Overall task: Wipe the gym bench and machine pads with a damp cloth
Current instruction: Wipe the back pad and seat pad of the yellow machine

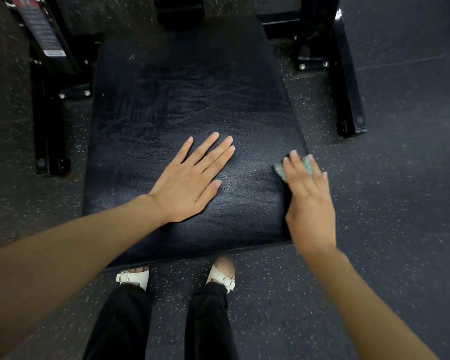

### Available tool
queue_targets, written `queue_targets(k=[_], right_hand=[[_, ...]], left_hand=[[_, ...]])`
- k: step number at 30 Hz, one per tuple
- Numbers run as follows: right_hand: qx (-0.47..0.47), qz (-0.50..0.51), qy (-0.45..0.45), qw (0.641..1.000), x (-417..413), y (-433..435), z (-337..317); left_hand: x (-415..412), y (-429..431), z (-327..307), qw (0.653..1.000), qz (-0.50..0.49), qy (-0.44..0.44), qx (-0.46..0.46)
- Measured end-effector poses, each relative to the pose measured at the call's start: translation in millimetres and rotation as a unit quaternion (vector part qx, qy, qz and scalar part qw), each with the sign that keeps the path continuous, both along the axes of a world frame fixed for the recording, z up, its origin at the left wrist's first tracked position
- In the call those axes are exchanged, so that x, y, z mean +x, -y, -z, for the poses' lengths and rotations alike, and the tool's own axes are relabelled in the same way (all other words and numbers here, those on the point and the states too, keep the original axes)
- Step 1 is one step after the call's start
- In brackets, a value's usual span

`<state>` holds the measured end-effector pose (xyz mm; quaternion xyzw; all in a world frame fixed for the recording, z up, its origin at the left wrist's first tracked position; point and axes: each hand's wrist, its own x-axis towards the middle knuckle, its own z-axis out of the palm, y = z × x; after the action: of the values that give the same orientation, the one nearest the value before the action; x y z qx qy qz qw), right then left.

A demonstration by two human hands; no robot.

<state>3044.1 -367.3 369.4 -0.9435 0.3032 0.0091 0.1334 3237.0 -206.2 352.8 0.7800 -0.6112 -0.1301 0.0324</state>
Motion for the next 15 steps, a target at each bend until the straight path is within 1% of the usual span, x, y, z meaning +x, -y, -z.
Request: queue_targets(k=[3, 5, 7, 10, 12, 15], right_hand=[[0.014, 0.034, 0.031, 0.999, 7, 21, 4], [0.012, 0.035, 0.050, 0.998, 9, 22, 5], [0.001, 0.028, 0.058, 0.998, 7, 14, 4], [-0.016, 0.022, 0.041, 0.999, -6, -5, 2], [-0.030, 0.017, 0.051, 0.998, -19, -19, 2], [-0.012, 0.000, 0.055, 0.998, -38, -44, 1]], left_hand=[[-3, 3, 0, 1.000, 0.002, 0.003, 0.000], [-4, 5, 1, 1.000, 0.005, 0.004, 0.001], [-5, 7, 1, 1.000, 0.006, 0.004, 0.002], [-7, 10, 0, 1.000, 0.009, 0.004, 0.001], [-9, 12, 0, 1.000, 0.011, 0.005, 0.002], [-11, 16, 0, 1.000, 0.014, 0.004, 0.003]])
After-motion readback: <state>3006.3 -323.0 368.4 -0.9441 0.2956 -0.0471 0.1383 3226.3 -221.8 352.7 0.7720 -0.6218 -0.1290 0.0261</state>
